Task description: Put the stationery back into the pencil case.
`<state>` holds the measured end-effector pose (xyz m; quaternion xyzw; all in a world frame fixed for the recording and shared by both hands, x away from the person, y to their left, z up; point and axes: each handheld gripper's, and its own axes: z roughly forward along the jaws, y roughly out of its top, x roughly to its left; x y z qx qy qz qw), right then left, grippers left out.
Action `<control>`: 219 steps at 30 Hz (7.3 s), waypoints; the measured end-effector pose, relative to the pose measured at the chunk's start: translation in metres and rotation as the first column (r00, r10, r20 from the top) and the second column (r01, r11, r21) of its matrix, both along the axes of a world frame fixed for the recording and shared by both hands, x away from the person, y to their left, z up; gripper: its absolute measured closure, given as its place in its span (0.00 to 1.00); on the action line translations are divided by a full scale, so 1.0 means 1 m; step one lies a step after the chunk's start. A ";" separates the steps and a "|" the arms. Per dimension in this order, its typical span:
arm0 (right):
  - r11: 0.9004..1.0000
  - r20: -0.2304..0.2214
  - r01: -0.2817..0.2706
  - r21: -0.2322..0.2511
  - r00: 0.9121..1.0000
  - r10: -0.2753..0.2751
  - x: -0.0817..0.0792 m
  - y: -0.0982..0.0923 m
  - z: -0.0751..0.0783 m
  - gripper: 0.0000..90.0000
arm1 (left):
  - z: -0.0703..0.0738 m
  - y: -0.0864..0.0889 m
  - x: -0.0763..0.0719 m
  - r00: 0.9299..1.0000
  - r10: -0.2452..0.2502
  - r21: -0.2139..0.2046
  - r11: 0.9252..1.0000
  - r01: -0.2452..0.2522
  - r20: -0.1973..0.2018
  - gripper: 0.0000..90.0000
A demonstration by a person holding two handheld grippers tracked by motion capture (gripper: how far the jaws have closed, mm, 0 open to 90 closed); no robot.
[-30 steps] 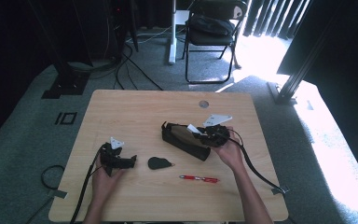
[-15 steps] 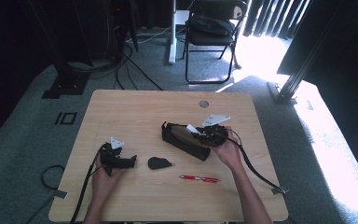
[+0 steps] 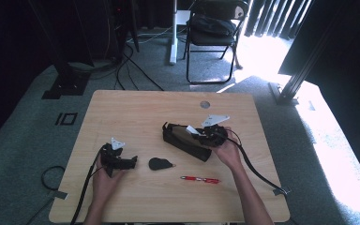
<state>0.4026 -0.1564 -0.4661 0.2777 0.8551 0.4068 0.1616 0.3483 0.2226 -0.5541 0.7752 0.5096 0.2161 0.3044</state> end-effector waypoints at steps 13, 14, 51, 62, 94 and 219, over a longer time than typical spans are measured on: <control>1.000 -0.006 0.002 0.002 1.000 -0.002 0.003 0.002 -0.003 0.77 | 0.000 0.000 0.000 1.000 0.000 0.000 1.000 0.000 0.000 0.02; 1.000 -0.008 0.002 0.001 1.000 -0.002 0.003 0.002 -0.004 0.77 | 0.000 0.000 0.000 1.000 0.000 0.000 1.000 0.000 0.000 0.02; 0.999 -0.021 -0.031 -0.024 0.999 0.031 -0.002 0.011 -0.003 0.73 | 0.000 0.000 0.000 1.000 -0.001 0.000 1.000 0.001 0.000 0.02; 0.999 0.017 -0.047 -0.017 0.999 0.048 -0.020 0.009 0.008 0.71 | 0.000 0.000 0.000 1.000 -0.001 0.001 1.000 0.001 0.001 0.02; 0.995 0.030 -0.085 -0.049 0.996 0.086 -0.060 0.006 0.013 0.64 | 0.000 0.000 0.000 1.000 0.000 -0.001 1.000 0.000 -0.001 0.02; 0.976 -0.179 -0.130 -0.173 0.979 0.099 -0.095 -0.011 -0.073 0.87 | 0.000 0.000 0.000 1.000 0.000 -0.001 1.000 0.000 -0.001 0.02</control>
